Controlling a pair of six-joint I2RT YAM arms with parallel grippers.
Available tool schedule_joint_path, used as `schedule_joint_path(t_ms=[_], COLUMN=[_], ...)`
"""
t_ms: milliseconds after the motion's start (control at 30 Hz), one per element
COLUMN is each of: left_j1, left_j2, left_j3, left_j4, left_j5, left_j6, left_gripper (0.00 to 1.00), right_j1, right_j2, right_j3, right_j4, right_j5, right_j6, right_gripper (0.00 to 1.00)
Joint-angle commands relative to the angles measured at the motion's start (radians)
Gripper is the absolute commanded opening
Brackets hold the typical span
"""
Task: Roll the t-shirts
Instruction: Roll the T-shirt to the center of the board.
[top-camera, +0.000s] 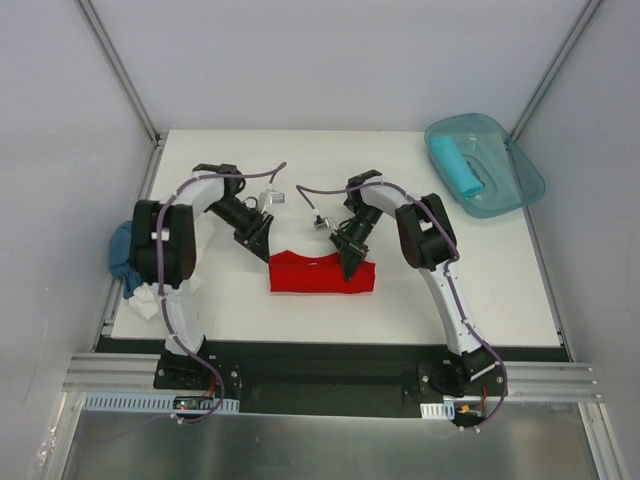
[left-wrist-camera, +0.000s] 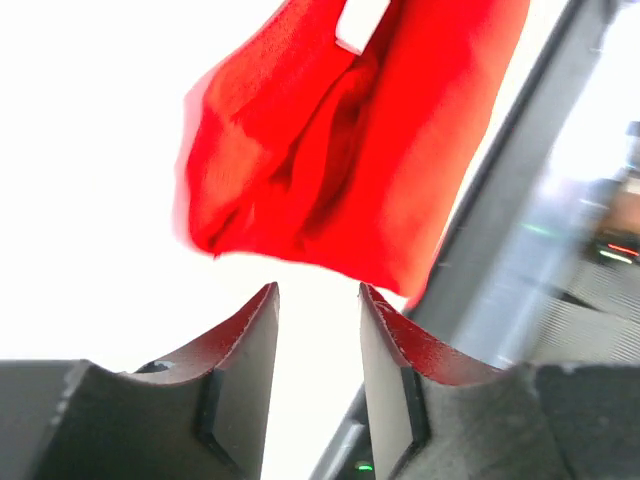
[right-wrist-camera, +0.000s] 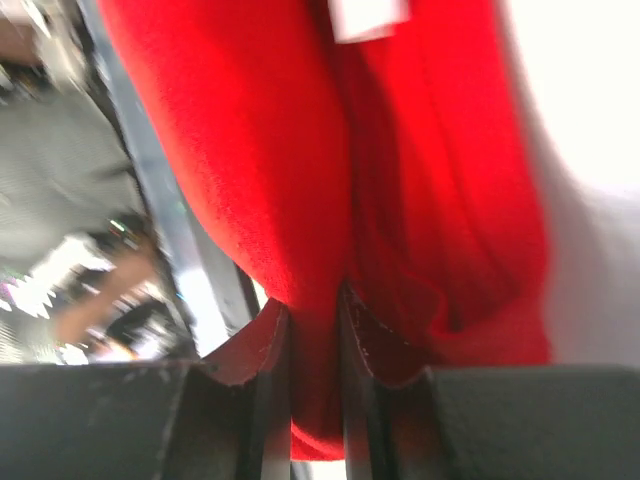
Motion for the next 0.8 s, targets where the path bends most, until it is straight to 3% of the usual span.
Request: schedule_joint_path(t_ms=[0, 100, 133, 167, 233, 500, 767], left_j1=[0.002, -0.024, -0.025, -0.040, -0.063, -0.364, -0.468], left_j2=[-0.318, -0.488, -0.528, -0.569, -0.669, -0.936, -0.937], left_j3=[-0.132, -0.305, -0.346, -0.415, -0.462, -0.748, -0.822], left_j4=[0.164, 0.391, 0.425, 0.513, 0.575, 0.908, 0.923], left_j5=[-0.124, -0.269, -0.272, -0.289, -0.304, -0.401, -0.362], left_j6=[0.055, 0.005, 0.027, 0.026, 0.038, 0.291, 0.416], left_gripper=[0.37, 0.43, 0.46, 0.54, 0.56, 0.64, 0.63], right_j1=[-0.052, -0.052, -0.047, -0.044, -0.034, 0.002, 0.005], right_j2=[0.098, 0.112, 0.114, 0.117, 0.124, 0.141, 0.141], right_j3=[0.070, 0.077, 0.079, 0.081, 0.077, 0.077, 0.074], right_j4=[-0.156, -0.156, -0.156, -0.156, -0.156, -0.158, -0.158], right_j5=[0.179, 0.184, 0.187, 0.197, 0.214, 0.280, 0.288], right_j6=[0.104, 0.126, 0.129, 0.133, 0.138, 0.153, 0.153], right_gripper=[0.16, 0.16, 0.17, 0.17, 0.17, 0.18, 0.18])
